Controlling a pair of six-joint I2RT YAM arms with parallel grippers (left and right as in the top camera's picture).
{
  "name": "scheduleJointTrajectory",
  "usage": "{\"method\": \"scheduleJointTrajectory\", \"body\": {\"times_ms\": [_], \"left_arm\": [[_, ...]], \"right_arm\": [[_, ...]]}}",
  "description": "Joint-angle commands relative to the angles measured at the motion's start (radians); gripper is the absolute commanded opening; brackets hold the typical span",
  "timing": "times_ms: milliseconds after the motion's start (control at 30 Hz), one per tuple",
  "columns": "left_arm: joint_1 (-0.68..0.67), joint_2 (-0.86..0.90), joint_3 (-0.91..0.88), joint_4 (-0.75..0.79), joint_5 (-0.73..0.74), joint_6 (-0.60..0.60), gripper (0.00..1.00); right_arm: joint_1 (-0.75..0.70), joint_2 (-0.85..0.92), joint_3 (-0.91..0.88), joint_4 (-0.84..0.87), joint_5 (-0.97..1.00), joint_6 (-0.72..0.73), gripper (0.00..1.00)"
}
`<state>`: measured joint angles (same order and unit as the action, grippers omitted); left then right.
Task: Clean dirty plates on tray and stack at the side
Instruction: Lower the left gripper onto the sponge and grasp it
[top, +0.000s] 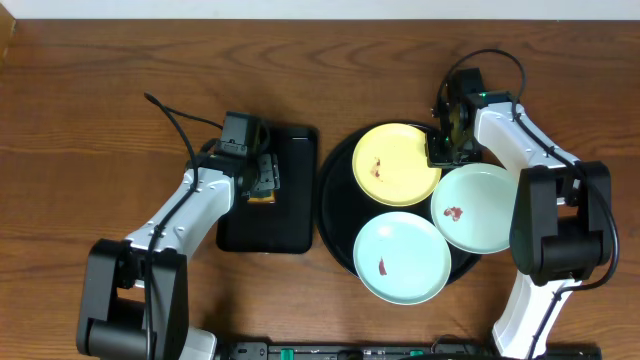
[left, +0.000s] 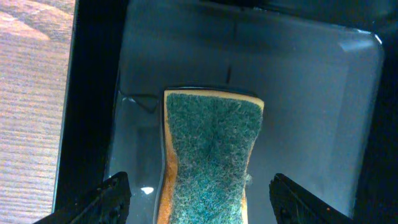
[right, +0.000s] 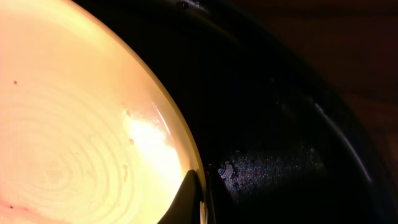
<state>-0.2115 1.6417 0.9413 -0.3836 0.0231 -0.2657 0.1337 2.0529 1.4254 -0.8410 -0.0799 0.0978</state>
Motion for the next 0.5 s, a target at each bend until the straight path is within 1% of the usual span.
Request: {"method": "scheduleJointTrajectory", "body": {"times_ms": [0,167,267,467], "left_arm": [[-0.004,0.005,0.0,0.004,-0.005,-0.002,0.73],[-0.004,0.005,0.0,0.016,0.005,-0.002,0.73],[-0.004,0.005,0.0,0.032,0.061,0.002,0.73],[-0.004,0.005,0.001,0.061,0.059,0.014,0.73]], "right_arm": [[0.018,0.001,-0.007,0.003,0.024,-0.006,0.01],[0.018,0.001,-0.007,0.003,0.023,-0.006,0.01],[0.018,0.001,-0.007,0.003,0.024,-0.006,0.01],[0.018,0.001,-0.007,0.003,0.024,-0.006,0.01]]}}
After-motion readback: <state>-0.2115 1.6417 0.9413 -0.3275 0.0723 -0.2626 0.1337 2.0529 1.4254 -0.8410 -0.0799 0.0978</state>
